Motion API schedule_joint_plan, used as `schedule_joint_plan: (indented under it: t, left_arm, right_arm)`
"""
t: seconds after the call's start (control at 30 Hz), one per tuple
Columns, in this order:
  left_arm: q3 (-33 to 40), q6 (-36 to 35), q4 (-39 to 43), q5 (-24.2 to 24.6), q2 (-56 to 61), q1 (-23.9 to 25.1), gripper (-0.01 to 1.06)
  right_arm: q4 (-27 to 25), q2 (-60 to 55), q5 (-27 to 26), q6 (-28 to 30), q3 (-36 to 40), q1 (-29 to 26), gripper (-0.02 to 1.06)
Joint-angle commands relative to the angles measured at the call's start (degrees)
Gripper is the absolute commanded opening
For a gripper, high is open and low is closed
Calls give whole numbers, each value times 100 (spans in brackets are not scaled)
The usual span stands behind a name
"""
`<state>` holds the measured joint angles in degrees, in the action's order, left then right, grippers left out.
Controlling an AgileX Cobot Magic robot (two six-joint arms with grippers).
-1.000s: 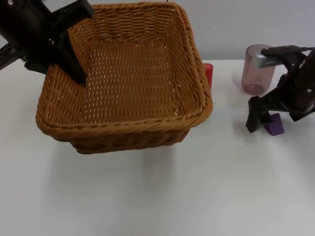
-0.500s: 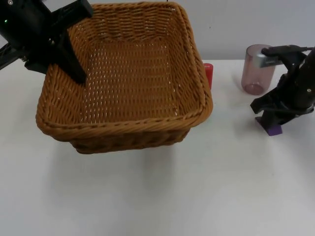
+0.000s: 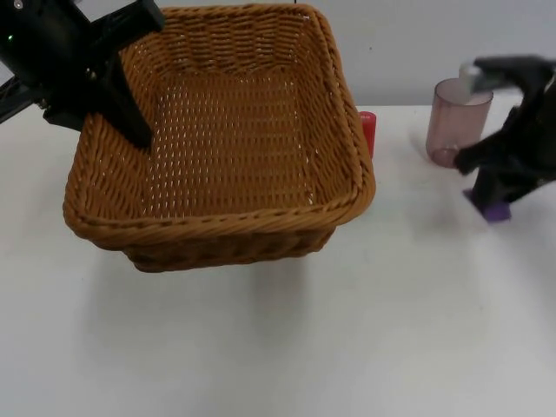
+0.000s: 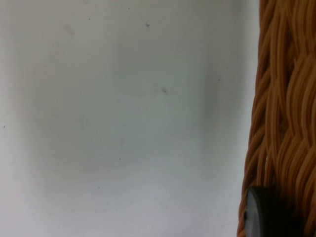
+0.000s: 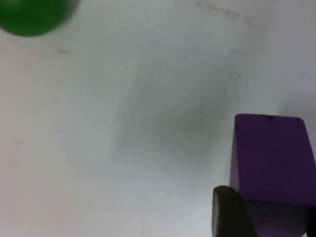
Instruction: Pick up the basket with the left hand and place the triangular block into the basket with the right hand.
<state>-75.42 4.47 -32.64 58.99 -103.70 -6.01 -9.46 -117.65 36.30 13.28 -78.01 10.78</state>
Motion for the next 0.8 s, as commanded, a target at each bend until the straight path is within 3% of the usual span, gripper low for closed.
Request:
schedule_joint_plan:
  t: [0.0,0.1,0.27,0.43,0.6,0.77]
  left_arm:
    - [-47,-4,-143,25,19,15,0]
    - [-47,-4,-143,25,19,15,0]
    - [-47,-4,-143,25,19,15,0]
    - [-47,-4,-143,25,19,15,0]
    - [-37,26,-381,89,19,15,0]
    - [-37,104,-488,169,19,-105,0]
  right_arm:
    - [52,307,246,4,-24,40,1]
    - [52,969,789,-40,-24,40,1]
    - [32,1768,1231,-51,-24,57,1]
    - [32,2497,1323,-51,-24,256,1]
    - [46,3287,1193,-101,-24,1012,1]
    - [36,3386,890,-416,-71,1589,0]
